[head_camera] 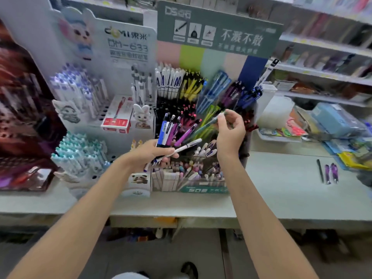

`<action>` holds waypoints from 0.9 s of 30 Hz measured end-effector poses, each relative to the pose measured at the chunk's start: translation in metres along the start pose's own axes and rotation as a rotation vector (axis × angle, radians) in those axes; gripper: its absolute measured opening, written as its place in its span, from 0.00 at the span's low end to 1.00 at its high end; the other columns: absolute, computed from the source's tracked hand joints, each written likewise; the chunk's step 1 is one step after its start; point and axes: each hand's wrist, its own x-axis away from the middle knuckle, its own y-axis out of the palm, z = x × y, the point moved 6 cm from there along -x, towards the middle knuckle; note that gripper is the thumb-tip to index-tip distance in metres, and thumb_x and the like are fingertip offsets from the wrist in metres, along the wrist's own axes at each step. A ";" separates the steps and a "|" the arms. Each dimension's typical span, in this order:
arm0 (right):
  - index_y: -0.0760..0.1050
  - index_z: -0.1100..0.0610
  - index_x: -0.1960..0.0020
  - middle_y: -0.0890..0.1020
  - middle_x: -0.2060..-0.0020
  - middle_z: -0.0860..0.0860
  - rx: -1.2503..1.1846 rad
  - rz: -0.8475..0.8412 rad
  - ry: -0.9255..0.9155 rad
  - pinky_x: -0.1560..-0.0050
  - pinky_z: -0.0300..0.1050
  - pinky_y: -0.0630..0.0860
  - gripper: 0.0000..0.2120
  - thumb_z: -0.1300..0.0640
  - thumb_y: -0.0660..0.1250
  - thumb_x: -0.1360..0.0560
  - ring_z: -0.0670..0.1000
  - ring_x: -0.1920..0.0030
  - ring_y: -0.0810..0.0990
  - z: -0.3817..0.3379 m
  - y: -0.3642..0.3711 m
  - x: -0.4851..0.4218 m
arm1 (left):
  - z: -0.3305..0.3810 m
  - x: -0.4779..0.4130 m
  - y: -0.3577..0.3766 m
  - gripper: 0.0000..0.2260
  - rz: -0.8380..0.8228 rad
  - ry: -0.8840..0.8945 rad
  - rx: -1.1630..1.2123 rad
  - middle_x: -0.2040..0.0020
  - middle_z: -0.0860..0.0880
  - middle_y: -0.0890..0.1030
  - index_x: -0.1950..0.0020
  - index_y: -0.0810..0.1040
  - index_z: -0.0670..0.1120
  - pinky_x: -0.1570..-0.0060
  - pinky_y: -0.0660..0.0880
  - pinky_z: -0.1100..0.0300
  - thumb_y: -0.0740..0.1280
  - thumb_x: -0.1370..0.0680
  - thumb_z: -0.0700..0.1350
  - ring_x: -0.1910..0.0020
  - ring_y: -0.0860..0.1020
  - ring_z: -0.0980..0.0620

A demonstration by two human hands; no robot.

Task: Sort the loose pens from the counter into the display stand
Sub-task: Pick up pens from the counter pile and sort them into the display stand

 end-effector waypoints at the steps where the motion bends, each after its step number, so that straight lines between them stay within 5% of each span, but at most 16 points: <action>1: 0.76 0.51 0.47 0.81 0.53 0.53 0.004 0.056 -0.028 0.46 0.50 0.80 0.06 0.59 0.67 0.22 0.52 0.51 0.81 -0.002 -0.008 -0.003 | -0.003 0.001 -0.004 0.10 0.015 0.000 0.003 0.70 0.52 0.81 0.40 0.75 0.35 0.71 0.73 0.65 0.63 0.18 0.40 0.72 0.73 0.58; 4: 0.76 0.52 0.43 0.81 0.52 0.54 0.130 0.052 -0.145 0.50 0.42 0.78 0.09 0.60 0.66 0.22 0.48 0.54 0.79 0.000 -0.015 -0.006 | -0.010 0.004 -0.015 0.11 0.044 0.001 0.029 0.68 0.49 0.82 0.39 0.76 0.35 0.71 0.74 0.65 0.64 0.19 0.40 0.72 0.74 0.55; 6: 0.77 0.53 0.43 0.80 0.53 0.53 0.237 -0.043 -0.222 0.51 0.40 0.77 0.09 0.62 0.66 0.22 0.47 0.54 0.79 0.008 -0.004 0.003 | -0.012 0.004 -0.019 0.13 0.061 0.002 0.059 0.60 0.45 0.85 0.37 0.75 0.36 0.69 0.77 0.63 0.65 0.20 0.40 0.70 0.76 0.55; 8: 0.77 0.58 0.42 0.79 0.52 0.51 0.346 -0.152 -0.316 0.50 0.36 0.76 0.09 0.63 0.66 0.22 0.45 0.54 0.78 0.017 0.010 0.019 | -0.010 0.005 -0.018 0.12 0.084 -0.002 0.089 0.62 0.46 0.85 0.38 0.75 0.35 0.71 0.76 0.65 0.65 0.19 0.40 0.72 0.77 0.56; 12: 0.81 0.61 0.43 0.82 0.51 0.55 0.693 -0.448 -0.460 0.45 0.51 0.78 0.10 0.63 0.69 0.24 0.53 0.49 0.79 0.053 0.035 0.034 | -0.011 0.006 -0.020 0.13 0.095 -0.002 0.139 0.69 0.50 0.83 0.38 0.74 0.34 0.75 0.74 0.68 0.64 0.19 0.40 0.74 0.77 0.58; 15: 0.83 0.60 0.44 0.84 0.52 0.55 0.860 -0.449 -0.582 0.45 0.57 0.76 0.10 0.62 0.69 0.25 0.57 0.48 0.78 0.059 0.039 0.035 | -0.012 0.007 -0.022 0.15 0.083 0.018 0.140 0.65 0.49 0.84 0.36 0.73 0.34 0.71 0.76 0.66 0.65 0.19 0.41 0.72 0.77 0.57; 18: 0.80 0.57 0.38 0.82 0.47 0.48 0.552 -0.378 -0.379 0.39 0.47 0.73 0.13 0.58 0.65 0.21 0.48 0.43 0.77 0.029 0.032 0.030 | -0.010 0.006 -0.022 0.14 0.080 0.040 0.149 0.64 0.49 0.84 0.37 0.74 0.35 0.73 0.75 0.67 0.65 0.20 0.41 0.72 0.76 0.57; 21: 0.70 0.53 0.28 0.81 0.46 0.45 0.290 -0.661 0.056 0.46 0.35 0.75 0.21 0.52 0.65 0.20 0.41 0.46 0.80 0.011 0.049 0.026 | -0.005 0.000 -0.015 0.17 0.030 0.072 0.162 0.55 0.45 0.85 0.36 0.74 0.38 0.71 0.75 0.66 0.67 0.22 0.43 0.69 0.74 0.56; 24: 0.64 0.52 0.24 0.81 0.52 0.45 0.395 -0.874 0.013 0.50 0.34 0.75 0.27 0.51 0.66 0.21 0.41 0.52 0.81 -0.002 0.065 0.031 | -0.001 -0.005 -0.004 0.14 -0.056 0.050 0.114 0.56 0.45 0.85 0.38 0.73 0.41 0.73 0.71 0.65 0.67 0.22 0.44 0.71 0.73 0.56; 27: 0.63 0.50 0.23 0.83 0.51 0.47 0.361 -0.884 0.012 0.47 0.36 0.77 0.29 0.54 0.69 0.22 0.41 0.51 0.82 -0.011 0.066 0.028 | 0.000 -0.010 0.006 0.12 -0.149 0.034 0.150 0.56 0.44 0.82 0.40 0.72 0.42 0.72 0.68 0.64 0.66 0.21 0.44 0.71 0.70 0.55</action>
